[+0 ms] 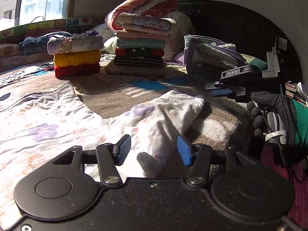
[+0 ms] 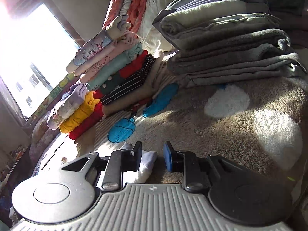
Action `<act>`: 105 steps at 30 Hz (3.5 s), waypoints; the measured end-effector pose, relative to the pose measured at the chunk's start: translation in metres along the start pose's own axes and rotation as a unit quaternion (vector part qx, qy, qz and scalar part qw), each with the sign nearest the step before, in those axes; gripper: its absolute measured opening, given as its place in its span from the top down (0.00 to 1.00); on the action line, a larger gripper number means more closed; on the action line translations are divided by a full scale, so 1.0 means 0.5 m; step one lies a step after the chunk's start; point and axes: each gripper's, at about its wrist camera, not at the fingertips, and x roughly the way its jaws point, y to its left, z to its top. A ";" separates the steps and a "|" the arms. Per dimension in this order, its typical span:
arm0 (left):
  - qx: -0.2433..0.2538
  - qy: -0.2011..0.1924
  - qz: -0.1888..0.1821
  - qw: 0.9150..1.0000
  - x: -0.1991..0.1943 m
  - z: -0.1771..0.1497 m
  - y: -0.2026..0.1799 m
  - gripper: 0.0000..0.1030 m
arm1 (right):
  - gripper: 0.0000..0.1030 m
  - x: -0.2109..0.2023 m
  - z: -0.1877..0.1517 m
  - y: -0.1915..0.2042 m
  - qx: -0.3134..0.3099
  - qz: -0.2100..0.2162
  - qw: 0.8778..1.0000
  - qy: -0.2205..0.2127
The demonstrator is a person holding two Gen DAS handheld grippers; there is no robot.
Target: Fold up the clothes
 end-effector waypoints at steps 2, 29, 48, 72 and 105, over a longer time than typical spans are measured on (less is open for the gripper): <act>0.015 0.017 -0.017 1.000 0.014 -0.006 -0.016 0.48 | 0.73 -0.001 -0.003 0.046 -0.042 0.031 0.999 0.010; 0.020 0.058 -0.048 0.997 -0.013 -0.035 0.004 0.21 | 0.61 0.024 -0.086 0.188 -0.239 0.093 0.963 0.086; -0.253 -0.056 0.154 0.954 -0.204 0.028 0.379 0.27 | 0.51 0.041 -0.144 0.321 -0.271 0.101 0.956 0.041; -0.201 0.096 0.266 0.938 -0.083 0.031 0.661 0.81 | 0.47 0.173 -0.385 0.647 -0.434 0.323 0.822 0.179; -0.544 -0.015 0.023 0.839 -0.086 -0.053 0.869 0.88 | 0.35 0.148 -0.385 0.633 -0.434 0.329 0.824 0.157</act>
